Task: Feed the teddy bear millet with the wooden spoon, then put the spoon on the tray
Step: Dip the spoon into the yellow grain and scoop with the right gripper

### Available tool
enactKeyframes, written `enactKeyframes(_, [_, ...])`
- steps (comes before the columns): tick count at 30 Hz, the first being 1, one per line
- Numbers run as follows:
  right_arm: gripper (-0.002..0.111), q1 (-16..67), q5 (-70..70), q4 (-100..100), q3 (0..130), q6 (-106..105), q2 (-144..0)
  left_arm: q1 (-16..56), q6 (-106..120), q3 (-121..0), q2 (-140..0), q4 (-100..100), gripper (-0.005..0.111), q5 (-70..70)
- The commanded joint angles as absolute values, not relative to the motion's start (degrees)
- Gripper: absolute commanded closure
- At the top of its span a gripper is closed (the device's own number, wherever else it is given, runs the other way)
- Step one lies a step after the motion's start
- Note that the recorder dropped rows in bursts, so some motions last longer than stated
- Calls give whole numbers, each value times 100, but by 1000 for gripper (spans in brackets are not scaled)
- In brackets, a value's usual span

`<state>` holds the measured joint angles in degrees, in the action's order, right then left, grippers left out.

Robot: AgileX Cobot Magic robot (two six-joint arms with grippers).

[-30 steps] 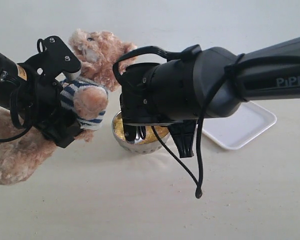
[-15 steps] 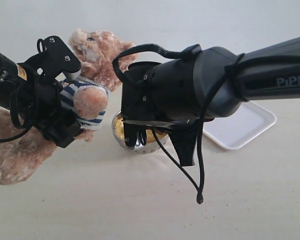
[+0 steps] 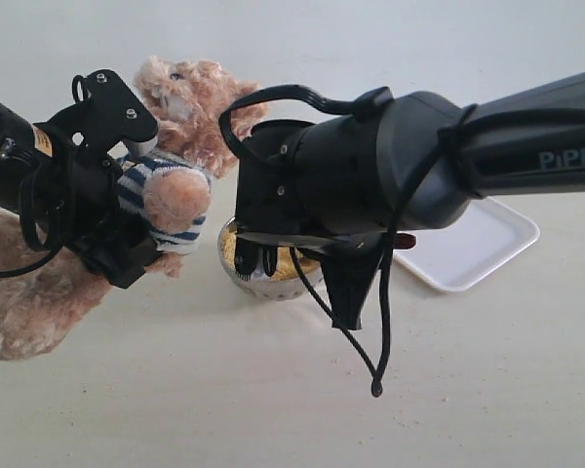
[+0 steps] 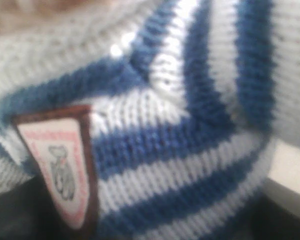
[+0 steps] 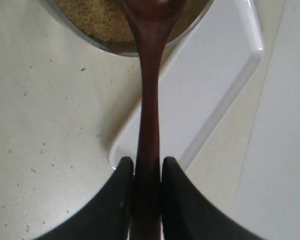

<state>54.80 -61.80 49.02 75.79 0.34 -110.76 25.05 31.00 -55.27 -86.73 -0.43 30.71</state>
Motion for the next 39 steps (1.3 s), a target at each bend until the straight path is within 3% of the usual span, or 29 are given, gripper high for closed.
enactKeyframes(1, [108,5439,-6178,4843,7605,274,-11040,2530,3113,-5562,-8604,-103,102,2933])
enactKeyframes(17, [108,5426,-6007,3077,7605,752,-10316,2530,3113,-5562,-8604,-103,102,2933])
enactKeyframes(39, [108,5426,-6165,2422,7443,805,-9302,2530,3113,-5562,-8604,-103,102,2933])
